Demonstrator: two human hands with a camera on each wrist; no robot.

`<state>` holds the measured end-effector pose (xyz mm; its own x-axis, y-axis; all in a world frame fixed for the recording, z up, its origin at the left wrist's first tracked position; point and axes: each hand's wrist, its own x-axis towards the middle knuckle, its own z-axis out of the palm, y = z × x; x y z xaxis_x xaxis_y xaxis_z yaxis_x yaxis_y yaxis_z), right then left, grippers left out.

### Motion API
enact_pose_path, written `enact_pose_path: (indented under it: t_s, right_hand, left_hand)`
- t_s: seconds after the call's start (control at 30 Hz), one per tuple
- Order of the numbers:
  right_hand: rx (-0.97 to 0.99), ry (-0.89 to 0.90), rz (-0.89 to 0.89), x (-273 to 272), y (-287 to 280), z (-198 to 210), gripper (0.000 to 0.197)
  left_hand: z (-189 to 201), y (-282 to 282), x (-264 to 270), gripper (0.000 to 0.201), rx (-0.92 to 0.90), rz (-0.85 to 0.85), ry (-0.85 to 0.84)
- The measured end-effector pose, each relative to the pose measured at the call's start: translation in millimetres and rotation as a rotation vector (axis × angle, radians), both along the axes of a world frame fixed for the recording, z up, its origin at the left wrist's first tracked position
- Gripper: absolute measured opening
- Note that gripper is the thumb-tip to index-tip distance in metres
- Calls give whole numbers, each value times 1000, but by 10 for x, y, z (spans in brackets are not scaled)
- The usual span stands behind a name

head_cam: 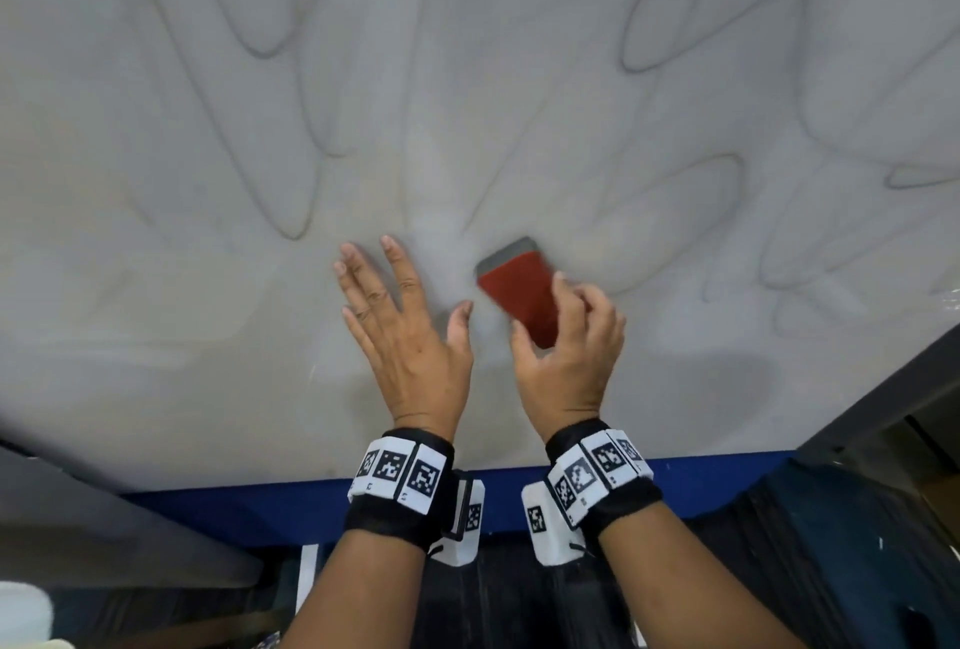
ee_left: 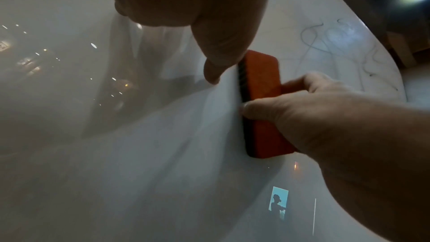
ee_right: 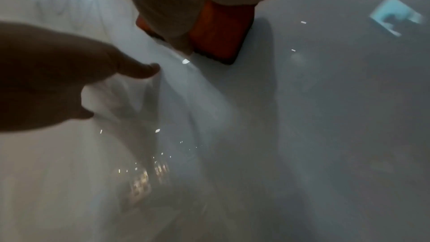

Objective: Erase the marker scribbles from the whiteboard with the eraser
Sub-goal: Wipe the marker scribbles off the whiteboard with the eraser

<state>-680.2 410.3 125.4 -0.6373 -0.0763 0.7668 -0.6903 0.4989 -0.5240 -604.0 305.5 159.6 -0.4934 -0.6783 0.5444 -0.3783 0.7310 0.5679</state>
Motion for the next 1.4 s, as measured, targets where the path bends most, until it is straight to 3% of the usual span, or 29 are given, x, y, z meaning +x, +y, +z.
enact_pose_path:
  t_s: [0.07, 0.17, 0.23, 0.4, 0.53, 0.6, 0.8, 0.9, 0.97, 1.17, 1.3, 1.4]
  right_hand:
    - [41, 31, 3, -139, 197, -6, 62]
    - [-161, -26, -92, -314, 386, 68, 65]
    - [-181, -54, -108, -293, 369, 90, 65]
    - [103, 47, 44, -282, 442, -9, 62]
    - [-153, -29, -85, -533, 711, 66, 66]
    - [-192, -59, -109, -520, 693, 79, 67]
    - [41, 46, 7, -591, 852, 24, 60]
    - [-239, -69, -95, -774, 1032, 52, 66]
    - [-304, -121, -130, -768, 1018, 77, 68]
    - [-5, 7, 1, -741, 1131, -5, 60]
    - [-300, -103, -131, -956, 1322, 40, 67]
    - [-229, -94, -116, -881, 1264, 29, 67]
  left_hand:
    - [-5, 122, -70, 101, -15, 3, -3]
    - [1, 256, -148, 101, 6, 14, 3]
    - [9, 326, -192, 102, 16, 14, 10]
    - [-21, 466, -302, 102, 8, 7, 26]
    - [-21, 555, -364, 103, 0, 17, 28]
    - [-25, 599, -394, 103, -6, 16, 27]
    - [-57, 737, -522, 100, -23, 1, 59]
    - [-79, 780, -564, 98, -35, 9, 64]
    - [-87, 822, -597, 94, -36, 6, 75]
    - [-49, 1031, -764, 84, -22, 12, 137]
    - [-54, 1063, -801, 81, -52, 28, 145]
    - [-34, 1148, -852, 81, -84, 19, 136]
